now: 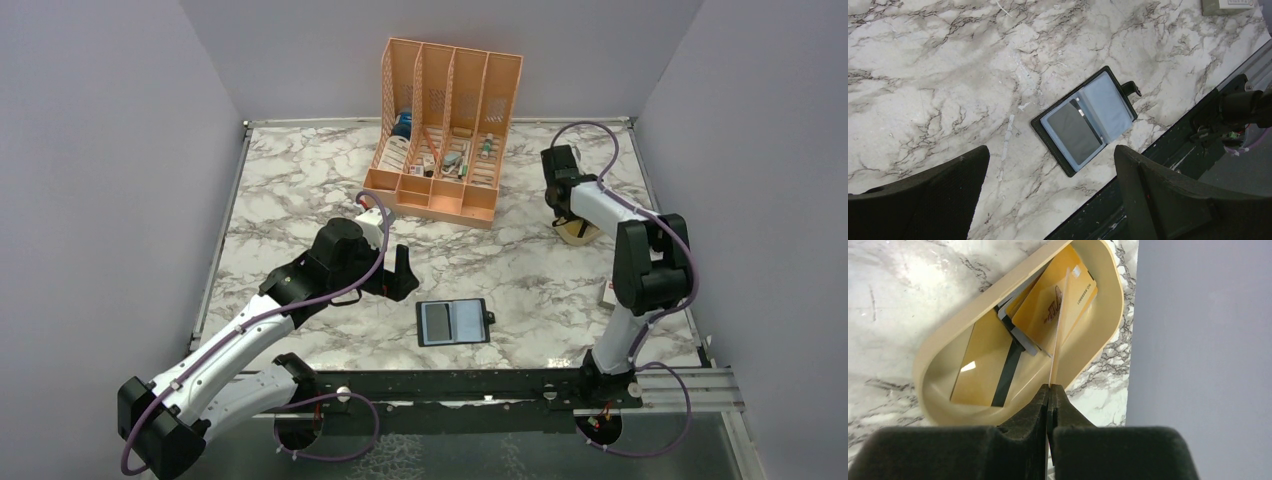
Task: Put the credit cards into the card holder
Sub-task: Pick up the credit card from the storage box.
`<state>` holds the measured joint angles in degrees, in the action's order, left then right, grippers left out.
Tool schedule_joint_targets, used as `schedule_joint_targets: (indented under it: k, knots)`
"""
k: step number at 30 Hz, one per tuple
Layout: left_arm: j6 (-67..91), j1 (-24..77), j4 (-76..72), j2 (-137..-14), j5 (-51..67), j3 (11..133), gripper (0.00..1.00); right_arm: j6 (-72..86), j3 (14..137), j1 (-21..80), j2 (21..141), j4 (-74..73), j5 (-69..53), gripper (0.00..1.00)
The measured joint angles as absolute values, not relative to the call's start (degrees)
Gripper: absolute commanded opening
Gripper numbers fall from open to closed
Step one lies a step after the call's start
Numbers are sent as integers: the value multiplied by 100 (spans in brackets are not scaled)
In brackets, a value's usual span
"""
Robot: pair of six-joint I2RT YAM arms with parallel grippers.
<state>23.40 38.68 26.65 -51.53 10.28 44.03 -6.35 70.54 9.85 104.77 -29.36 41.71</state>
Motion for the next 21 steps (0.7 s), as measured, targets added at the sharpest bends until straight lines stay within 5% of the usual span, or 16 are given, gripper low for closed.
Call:
schedule_joint_targets:
  k: [21]
  knots:
    - [2338,3857,2665,-5142,1028,4403,99,582,7183,1190,9341,-4228,3927,1]
